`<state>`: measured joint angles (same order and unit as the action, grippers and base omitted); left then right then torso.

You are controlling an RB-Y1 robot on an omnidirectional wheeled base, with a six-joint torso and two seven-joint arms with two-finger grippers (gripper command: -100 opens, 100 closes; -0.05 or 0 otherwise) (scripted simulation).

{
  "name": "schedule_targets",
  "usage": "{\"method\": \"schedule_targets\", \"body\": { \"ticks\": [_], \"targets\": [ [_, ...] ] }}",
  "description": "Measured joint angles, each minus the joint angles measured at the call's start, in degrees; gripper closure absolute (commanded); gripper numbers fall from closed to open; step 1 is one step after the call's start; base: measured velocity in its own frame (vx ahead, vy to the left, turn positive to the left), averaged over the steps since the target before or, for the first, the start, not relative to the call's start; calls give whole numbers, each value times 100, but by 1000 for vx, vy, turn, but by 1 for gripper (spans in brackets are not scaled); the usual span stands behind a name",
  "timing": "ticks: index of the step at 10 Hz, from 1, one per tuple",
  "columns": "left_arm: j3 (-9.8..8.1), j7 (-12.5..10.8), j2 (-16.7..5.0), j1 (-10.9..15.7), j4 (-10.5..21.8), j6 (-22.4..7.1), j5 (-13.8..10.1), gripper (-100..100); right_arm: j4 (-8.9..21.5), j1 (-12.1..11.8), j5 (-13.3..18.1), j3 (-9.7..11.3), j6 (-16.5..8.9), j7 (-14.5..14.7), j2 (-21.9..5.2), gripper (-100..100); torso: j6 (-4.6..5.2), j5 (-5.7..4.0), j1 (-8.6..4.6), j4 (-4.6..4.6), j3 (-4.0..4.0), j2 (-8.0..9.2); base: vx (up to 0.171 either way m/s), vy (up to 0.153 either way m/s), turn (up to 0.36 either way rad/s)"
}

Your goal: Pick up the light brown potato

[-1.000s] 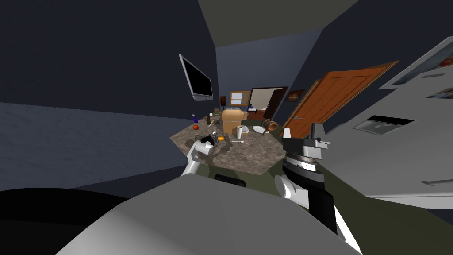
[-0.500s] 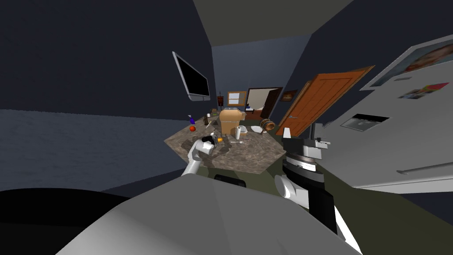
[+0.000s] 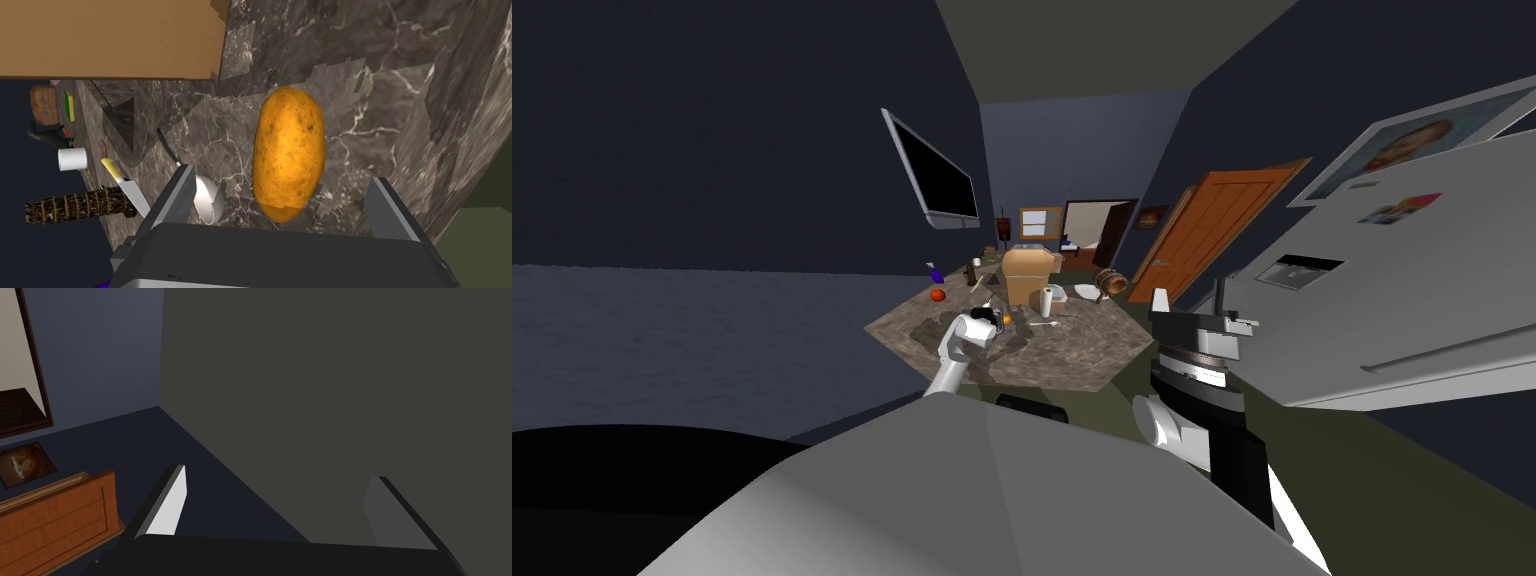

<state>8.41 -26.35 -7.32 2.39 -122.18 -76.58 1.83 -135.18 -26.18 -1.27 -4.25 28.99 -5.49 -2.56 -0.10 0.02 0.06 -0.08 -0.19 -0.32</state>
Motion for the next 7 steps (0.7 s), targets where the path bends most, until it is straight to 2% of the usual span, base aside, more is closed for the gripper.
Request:
{"method": "schedule_targets", "body": {
  "ticks": [3,5,7],
  "targets": [
    [19,-19,27,-3,32,-485,35,-100,0,0,0,0,0,0,0,0,1,0,3,-2,-5,-9,83,34,-119],
    [-14,-12,3,-9,83,-672,1,-100,0,0,0,0,0,0,0,0,0,0,-3,0,0,0,70,18,-79],
    [-23,-12,-5,-29,134,-921,-3,-100,0,0,0,0,0,0,0,0,0,-1,-2,-3,-8,-15,119,38,-79]
  ]
}}
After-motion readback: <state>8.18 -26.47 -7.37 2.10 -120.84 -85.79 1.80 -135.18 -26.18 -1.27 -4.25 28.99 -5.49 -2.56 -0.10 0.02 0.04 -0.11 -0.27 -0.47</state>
